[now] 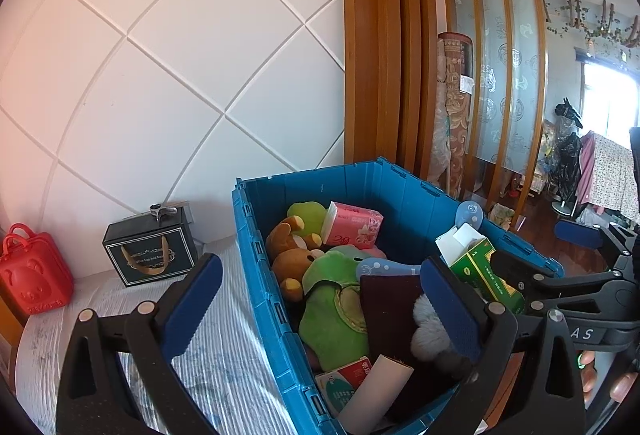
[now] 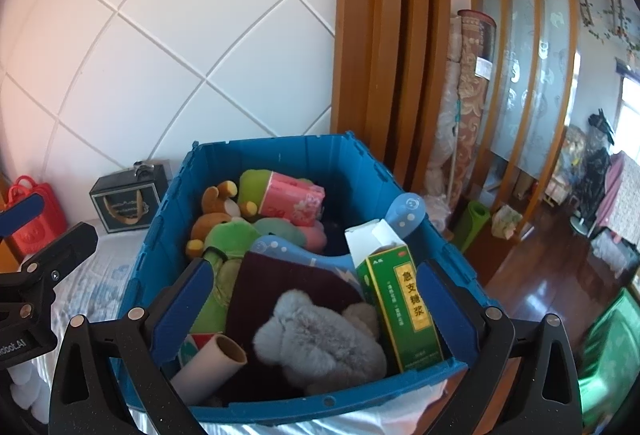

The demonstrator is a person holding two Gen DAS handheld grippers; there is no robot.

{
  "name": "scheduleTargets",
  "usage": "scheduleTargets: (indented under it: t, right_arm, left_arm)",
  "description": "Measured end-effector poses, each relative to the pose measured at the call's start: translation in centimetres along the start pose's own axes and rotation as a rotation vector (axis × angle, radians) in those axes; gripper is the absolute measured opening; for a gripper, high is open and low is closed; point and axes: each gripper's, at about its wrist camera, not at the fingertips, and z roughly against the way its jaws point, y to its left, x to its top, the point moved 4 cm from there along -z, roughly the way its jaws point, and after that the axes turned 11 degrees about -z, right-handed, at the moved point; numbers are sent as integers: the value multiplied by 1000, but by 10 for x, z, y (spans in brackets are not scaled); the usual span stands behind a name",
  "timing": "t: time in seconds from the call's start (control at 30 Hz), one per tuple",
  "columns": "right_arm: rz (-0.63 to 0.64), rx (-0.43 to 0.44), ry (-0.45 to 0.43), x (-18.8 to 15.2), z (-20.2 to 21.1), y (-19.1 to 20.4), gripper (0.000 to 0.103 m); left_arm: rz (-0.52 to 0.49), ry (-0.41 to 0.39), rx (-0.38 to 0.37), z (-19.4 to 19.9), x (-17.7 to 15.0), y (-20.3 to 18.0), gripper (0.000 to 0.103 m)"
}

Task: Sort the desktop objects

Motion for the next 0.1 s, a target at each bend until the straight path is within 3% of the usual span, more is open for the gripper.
scheduleTargets:
  t: [0.1]
  right_arm:
    - [1,1,4,-1,-1,0,103]
  left_arm:
    - [-4,-6,7,1,0,-2,101]
